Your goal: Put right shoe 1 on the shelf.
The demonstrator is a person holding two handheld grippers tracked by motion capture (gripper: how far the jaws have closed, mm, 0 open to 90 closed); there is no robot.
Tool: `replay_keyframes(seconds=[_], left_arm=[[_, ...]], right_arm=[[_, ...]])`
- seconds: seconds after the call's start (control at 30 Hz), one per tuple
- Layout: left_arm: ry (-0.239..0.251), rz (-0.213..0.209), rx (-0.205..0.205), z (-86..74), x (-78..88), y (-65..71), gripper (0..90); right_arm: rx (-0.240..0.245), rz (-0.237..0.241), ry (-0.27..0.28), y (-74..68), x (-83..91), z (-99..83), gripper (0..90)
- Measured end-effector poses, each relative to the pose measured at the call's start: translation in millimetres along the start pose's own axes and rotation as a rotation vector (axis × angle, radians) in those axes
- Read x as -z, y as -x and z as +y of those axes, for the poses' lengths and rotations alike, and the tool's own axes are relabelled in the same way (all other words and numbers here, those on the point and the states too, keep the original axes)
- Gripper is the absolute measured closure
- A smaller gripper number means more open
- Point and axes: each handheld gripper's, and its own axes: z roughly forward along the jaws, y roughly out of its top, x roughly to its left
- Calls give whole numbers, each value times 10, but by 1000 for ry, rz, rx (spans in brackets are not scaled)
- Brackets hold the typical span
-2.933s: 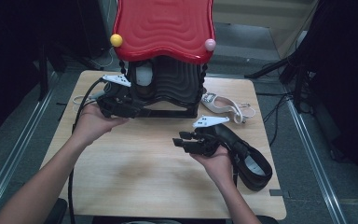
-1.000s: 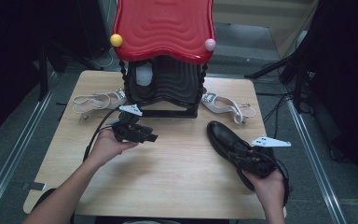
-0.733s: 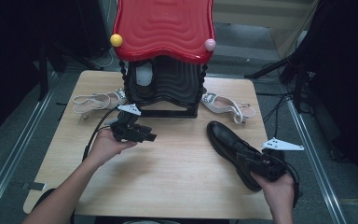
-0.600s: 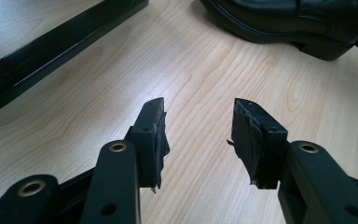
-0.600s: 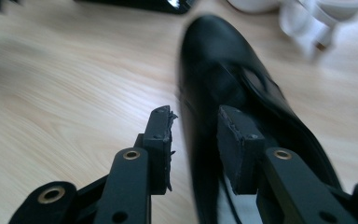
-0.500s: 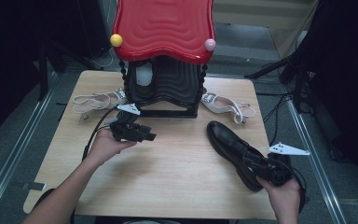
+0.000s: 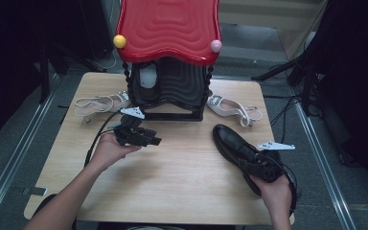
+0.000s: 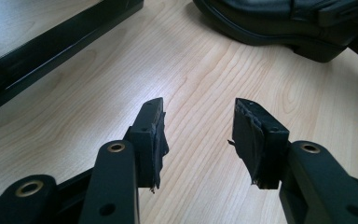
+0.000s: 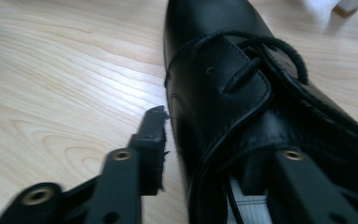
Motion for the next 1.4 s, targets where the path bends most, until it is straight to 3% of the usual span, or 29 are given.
replay_keyframes(seconds=[0.03,0.1,0.13,0.17,0.2,0.4,0.8,1.4], left_arm=[[1,3,-2,-6,3,1,527],[1,12,0,-18,6,5,514],[1,12,0,-18,6,5,515],[5,8,5,-21,10,4,515],[9,7,9,-23,13,2,515],[11,46,17,-39,28,-9,459],[22,32,29,-69,81,13,420],[48,65,64,-241,229,22,421]], right_arm=[[2,0,-1,-2,-3,11,650],[-71,80,2,61,-9,9,764],[-71,80,2,61,-9,9,764],[-118,127,-1,119,0,11,804],[-119,128,-3,126,4,16,807],[-103,134,-6,66,28,79,811],[-40,211,1,-185,8,228,805],[68,304,-50,-580,-295,500,801]])
